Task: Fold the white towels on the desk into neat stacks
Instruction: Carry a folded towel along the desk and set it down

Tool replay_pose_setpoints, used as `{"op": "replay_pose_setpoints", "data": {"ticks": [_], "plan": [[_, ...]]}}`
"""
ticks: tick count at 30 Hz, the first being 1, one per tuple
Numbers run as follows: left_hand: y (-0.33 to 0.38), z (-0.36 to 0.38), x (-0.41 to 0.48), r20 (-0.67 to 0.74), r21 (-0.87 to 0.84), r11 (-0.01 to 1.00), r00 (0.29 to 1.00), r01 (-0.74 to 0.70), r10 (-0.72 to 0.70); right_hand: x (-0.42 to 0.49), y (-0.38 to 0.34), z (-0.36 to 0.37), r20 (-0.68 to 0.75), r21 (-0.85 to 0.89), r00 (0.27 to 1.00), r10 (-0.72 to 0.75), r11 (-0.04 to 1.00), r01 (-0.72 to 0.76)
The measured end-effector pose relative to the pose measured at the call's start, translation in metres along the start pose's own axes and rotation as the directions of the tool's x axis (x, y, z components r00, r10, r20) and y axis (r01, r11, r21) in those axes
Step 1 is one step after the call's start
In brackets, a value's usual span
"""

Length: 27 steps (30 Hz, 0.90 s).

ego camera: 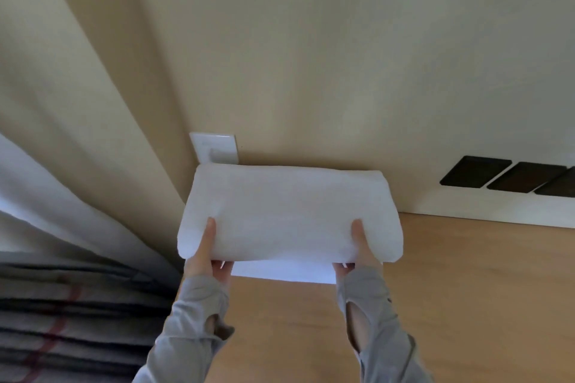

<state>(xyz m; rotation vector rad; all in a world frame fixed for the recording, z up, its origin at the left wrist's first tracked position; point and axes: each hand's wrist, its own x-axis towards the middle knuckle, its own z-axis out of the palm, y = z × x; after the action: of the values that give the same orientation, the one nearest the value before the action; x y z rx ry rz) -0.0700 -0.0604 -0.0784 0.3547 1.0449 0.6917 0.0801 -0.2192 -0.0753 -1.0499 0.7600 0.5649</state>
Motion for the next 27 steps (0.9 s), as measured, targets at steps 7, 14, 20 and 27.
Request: {"op": "replay_pose_setpoints", "data": {"ticks": [7, 14, 20, 27], "plan": [[0.073, 0.004, 0.03, 0.108, 0.535, 0.84, 0.979, 0.089, -0.172, 0.008, -0.062, -0.028, 0.117, -0.447, 0.991, -0.069, 0.887, 0.114], [0.09, 0.055, 0.057, 0.128, 0.906, 0.41, 0.991, -0.105, -0.029, 0.025, -0.105, 0.016, 0.101, -0.905, 0.993, 0.058, 0.42, 0.068], [0.092, 0.061, 0.053, 0.326, 0.877, 0.273, 0.906, -0.396, 0.27, 0.03, -0.095, 0.023, 0.227, -0.864, 0.957, -0.18, 0.416, 0.283], [0.094, 0.063, 0.072, 0.34, 0.889, 0.223, 0.903, -0.4, 0.264, 0.032, -0.081, 0.025, 0.294, -0.807, 0.895, -0.336, 0.415, 0.421]]}}
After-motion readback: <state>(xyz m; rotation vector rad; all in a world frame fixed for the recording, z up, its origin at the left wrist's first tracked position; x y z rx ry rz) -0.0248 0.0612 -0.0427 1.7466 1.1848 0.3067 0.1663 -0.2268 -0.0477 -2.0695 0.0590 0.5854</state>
